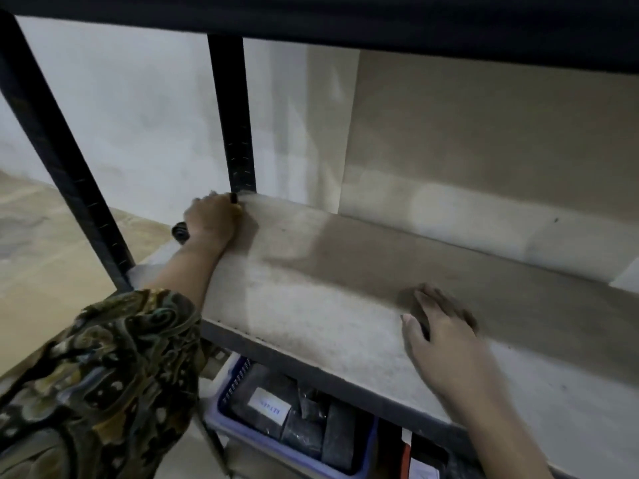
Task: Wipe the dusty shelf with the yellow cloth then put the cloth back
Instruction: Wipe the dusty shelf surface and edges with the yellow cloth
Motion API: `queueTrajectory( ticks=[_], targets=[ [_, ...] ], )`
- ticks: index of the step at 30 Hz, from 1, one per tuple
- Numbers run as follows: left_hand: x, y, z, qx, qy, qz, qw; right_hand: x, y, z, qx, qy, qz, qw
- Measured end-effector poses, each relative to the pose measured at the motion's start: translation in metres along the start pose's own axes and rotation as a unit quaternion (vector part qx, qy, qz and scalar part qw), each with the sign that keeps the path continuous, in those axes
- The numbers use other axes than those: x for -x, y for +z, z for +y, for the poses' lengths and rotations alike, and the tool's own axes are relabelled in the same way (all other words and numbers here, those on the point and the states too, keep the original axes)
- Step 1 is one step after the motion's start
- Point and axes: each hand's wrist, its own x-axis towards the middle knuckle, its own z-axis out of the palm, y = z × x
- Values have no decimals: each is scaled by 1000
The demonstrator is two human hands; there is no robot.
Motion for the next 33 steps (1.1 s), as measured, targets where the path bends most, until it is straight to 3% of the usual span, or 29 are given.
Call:
queueTrajectory(
  ticks=[3,7,10,13,20,24,28,30,33],
  targets=[
    [6,-24,-16,22,-50,-3,998,-1,0,-2,8,-6,7,1000],
    [61,-62,16,132,70,47,988,-1,0,-3,6,-4,9,1000],
    [112,-59,55,153,145,-70,975,0,4,-2,19,5,10,1000],
    [134,-39,64,53,216,-133,966,2,3,-2,32,19,10,999],
    [116,-37,27,55,196,-148,968,-1,2,-4,39,11,4,999],
    [77,-36,-13,-6,23,-103,994,-3,4,-3,35,10,9,999],
    [55,-45,-24,-22,-61,-77,995,-4,6,-1,36,10,8,999],
    [53,-53,-17,-10,-64,-45,997,-5,5,-2,34,11,11,999],
    [82,-66,6,-15,15,-16,1000,-6,6,-1,44,11,6,999]
  ],
)
